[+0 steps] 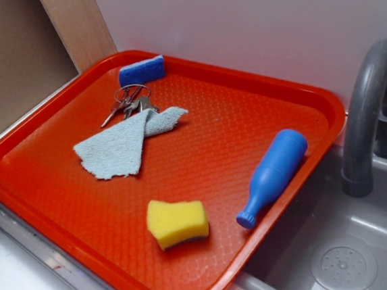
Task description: Grab the green sponge.
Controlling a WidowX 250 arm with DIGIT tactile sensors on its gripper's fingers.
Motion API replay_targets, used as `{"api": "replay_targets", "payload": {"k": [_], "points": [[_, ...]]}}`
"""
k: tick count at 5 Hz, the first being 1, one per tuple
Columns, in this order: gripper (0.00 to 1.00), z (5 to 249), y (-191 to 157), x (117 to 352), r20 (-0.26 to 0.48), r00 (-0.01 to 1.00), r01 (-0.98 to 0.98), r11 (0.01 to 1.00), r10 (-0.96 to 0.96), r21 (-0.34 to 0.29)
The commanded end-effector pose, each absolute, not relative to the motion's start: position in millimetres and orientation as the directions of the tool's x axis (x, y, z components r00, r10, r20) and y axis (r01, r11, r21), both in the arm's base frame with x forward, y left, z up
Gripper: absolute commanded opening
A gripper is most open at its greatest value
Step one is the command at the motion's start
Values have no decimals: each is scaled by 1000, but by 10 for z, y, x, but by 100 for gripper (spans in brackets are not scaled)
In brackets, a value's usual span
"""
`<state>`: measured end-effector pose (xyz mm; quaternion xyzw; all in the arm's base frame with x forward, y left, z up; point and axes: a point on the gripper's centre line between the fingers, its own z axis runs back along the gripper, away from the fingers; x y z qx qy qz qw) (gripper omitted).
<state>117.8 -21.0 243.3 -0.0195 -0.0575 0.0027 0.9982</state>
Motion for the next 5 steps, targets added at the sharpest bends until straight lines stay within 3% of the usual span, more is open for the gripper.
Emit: {"api": "replay_targets", "payload": {"k": [1,3,4,5], "points": [[100,2433,-210,1178,115,993,-3,999,8,-39],[100,2430,-521,1386,155,976,157,988,-154,-2],[100,2326,-1055,1685,150,903,394,915,-403,82],[100,2084,-1497,1818,150,776,609,789,-613,77]]}}
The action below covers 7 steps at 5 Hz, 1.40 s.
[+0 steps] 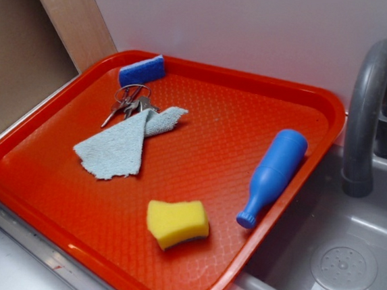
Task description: Grab the green sponge.
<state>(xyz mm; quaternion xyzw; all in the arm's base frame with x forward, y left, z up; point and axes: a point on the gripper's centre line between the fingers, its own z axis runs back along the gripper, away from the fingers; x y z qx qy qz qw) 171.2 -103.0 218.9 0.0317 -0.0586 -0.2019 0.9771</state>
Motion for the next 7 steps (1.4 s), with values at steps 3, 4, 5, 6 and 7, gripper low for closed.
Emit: {"api": "replay_targets", "payload": {"k": [3,4,5,6,7], "points": [[100,1745,-2480,1620,113,444,896,444,-889,-21],[100,1509,-2762,1544,48,453,890,449,-890,-81],[100,1238,-2939,1540,-67,549,828,553,-833,-91],[100,1073,-3046,1469,-60,556,821,559,-829,-120],[100,876,-3118,1429,-145,580,804,592,-802,-58]]}}
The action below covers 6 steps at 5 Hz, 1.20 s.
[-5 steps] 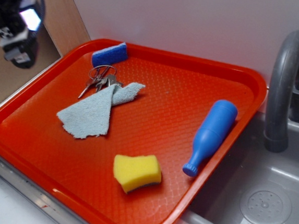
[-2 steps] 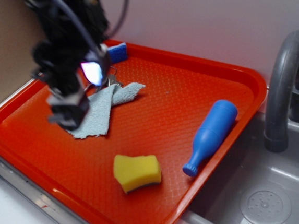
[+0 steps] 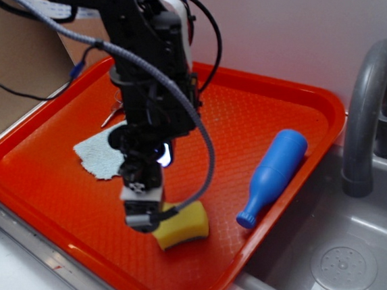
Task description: Grab the green sponge.
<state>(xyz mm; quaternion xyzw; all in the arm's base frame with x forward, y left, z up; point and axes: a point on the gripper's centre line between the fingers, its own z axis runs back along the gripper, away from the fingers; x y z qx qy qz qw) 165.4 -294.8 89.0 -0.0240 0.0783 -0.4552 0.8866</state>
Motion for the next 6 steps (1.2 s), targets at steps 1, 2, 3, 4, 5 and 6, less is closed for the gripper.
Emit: {"api": "replay_targets", "payload": {"k": [1,2,3,4,5,6], "points": [[100,723,-3167,1387,-159,583,799,598,-797,-70],[100,599,-3123,1397,-205,608,776,628,-767,-49],[100,529,-3175,1422,-251,637,754,657,-729,2],[82,528,-3144,1442,-256,665,730,683,-701,22],[0,600,-3129,1430,-253,688,711,702,-680,47],[0,908,-2950,1401,-205,738,664,746,-643,54]]}}
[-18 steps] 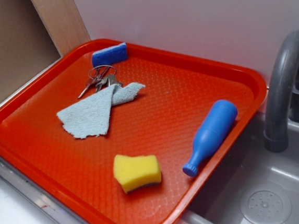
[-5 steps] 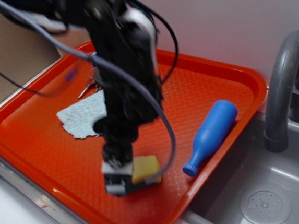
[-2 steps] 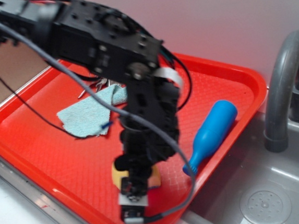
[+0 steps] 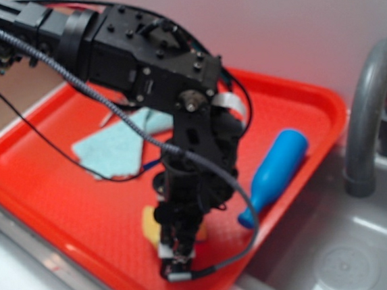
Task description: Grab the green sponge.
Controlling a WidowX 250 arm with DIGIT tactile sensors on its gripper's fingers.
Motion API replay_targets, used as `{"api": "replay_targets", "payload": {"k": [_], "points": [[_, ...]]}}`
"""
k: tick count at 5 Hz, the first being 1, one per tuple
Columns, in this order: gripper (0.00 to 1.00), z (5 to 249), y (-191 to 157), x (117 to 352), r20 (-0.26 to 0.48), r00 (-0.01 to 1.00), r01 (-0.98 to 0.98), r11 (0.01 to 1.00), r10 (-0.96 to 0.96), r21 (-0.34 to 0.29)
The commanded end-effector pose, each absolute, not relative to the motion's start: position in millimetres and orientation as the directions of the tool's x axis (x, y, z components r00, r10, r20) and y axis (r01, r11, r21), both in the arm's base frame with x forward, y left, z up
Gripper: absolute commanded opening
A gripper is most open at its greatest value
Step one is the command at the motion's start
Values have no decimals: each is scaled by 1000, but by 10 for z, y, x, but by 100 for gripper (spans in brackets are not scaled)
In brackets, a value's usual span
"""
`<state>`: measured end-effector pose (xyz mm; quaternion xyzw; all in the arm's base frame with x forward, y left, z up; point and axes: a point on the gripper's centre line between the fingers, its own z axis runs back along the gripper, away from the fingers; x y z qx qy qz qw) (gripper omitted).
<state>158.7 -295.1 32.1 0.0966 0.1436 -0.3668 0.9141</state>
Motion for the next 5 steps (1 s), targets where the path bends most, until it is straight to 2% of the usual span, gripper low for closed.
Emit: {"api": "replay_targets", "payload": {"k": [1,2,3,4,5], "points": [[0,1328,-2440,1438,-126,848,518,856,-514,-8],[0,1552,-1907,1448,-56,935,347,935,-352,-73],[0,1654,-1452,1403,-15,971,238,968,-240,-78],[0,1851,-1132,1388,25,992,129,989,-127,-68],[0,1921,-1048,1422,99,977,196,977,-188,-81]]}}
